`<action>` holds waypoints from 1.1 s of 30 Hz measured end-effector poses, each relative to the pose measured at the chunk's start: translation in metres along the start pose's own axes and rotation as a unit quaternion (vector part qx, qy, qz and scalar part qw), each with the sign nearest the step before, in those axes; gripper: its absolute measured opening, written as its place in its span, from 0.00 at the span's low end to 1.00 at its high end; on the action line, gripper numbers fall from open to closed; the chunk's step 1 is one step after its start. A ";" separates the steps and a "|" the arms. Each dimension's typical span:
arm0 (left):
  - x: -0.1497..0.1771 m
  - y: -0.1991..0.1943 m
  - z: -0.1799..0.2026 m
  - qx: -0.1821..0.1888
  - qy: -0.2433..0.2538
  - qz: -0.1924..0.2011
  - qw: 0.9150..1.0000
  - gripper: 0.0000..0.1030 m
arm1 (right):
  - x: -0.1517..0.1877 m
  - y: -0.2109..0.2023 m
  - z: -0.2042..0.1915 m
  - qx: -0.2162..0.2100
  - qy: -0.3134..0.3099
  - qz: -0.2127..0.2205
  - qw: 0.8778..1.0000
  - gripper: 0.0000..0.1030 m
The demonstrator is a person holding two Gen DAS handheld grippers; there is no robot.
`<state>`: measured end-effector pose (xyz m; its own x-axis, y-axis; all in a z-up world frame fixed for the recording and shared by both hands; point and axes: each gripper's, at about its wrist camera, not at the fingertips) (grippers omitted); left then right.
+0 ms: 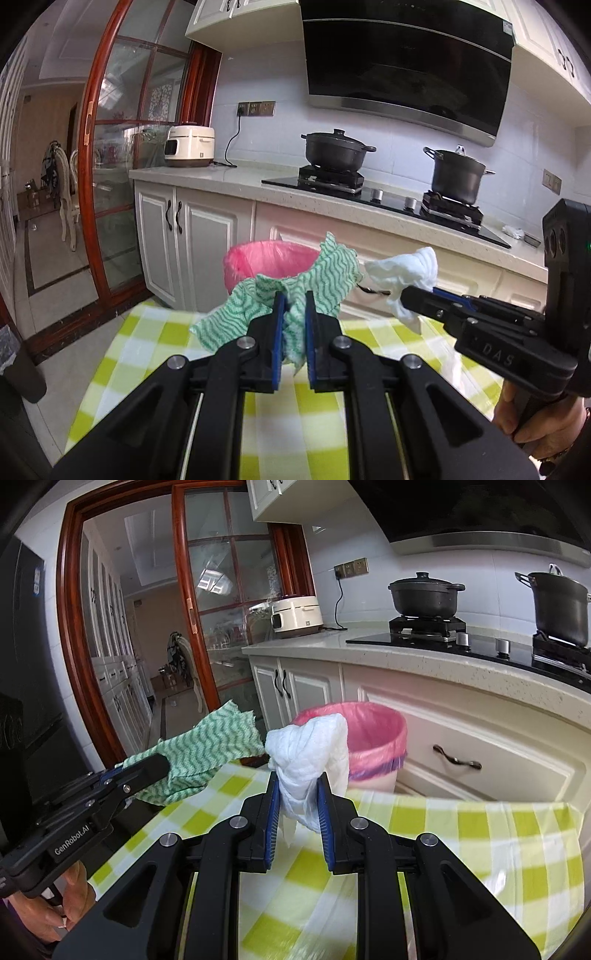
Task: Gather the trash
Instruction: 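Carry the cloth and tissue over the pink bin and open both tools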
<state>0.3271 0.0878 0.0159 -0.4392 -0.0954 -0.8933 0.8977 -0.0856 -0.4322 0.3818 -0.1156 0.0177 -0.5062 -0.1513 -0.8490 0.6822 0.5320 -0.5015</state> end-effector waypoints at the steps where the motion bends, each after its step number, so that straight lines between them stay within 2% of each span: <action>1: -0.008 0.009 -0.002 -0.001 -0.001 0.003 1.000 0.10 | -0.006 0.005 0.003 0.001 -0.004 0.000 1.000 0.20; 10: -0.069 0.106 -0.025 -0.008 -0.007 0.001 1.000 0.10 | -0.067 0.084 0.050 0.003 -0.003 -0.007 1.000 0.20; 15: -0.096 0.171 -0.039 0.006 -0.015 -0.004 1.000 0.10 | -0.092 0.139 0.075 -0.006 0.008 -0.017 1.000 0.20; 23: -0.109 0.254 -0.061 0.027 -0.021 -0.026 0.999 0.11 | -0.109 0.209 0.109 -0.013 0.021 -0.023 0.999 0.21; 25: -0.107 0.274 -0.066 0.035 -0.023 -0.039 0.998 0.24 | -0.111 0.227 0.118 -0.014 0.026 -0.030 0.999 0.25; 27: -0.103 0.295 -0.073 0.038 -0.031 -0.047 0.998 0.51 | -0.111 0.244 0.127 -0.012 0.029 -0.039 0.999 0.26; 28: -0.102 0.305 -0.076 0.039 -0.036 -0.049 0.997 0.56 | -0.111 0.249 0.132 -0.014 0.032 -0.041 0.999 0.29; 29: -0.100 0.309 -0.079 0.034 -0.036 -0.050 0.998 0.61 | -0.110 0.253 0.137 -0.017 0.037 -0.043 0.998 0.39; 30: -0.099 0.315 -0.081 0.023 -0.034 -0.051 0.998 0.62 | -0.109 0.254 0.140 -0.017 0.039 -0.041 0.998 0.45; 33: -0.096 0.317 -0.087 0.010 -0.042 -0.049 0.998 0.62 | -0.109 0.252 0.152 -0.018 0.047 -0.040 0.998 0.45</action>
<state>0.6572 0.1565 -0.0458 -0.5267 -0.1689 -0.8331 0.8500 -0.1186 -0.5133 0.6888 -0.0920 -0.0417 -0.6060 -0.1163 -0.7869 0.6201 0.5506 -0.5589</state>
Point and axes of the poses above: each gripper's, at about its wrist camera, not at the fingertips, and y roughly the way its jaws point, z to its right, x to its underside, and after that the axes turned 4 degrees about -z, right-handed
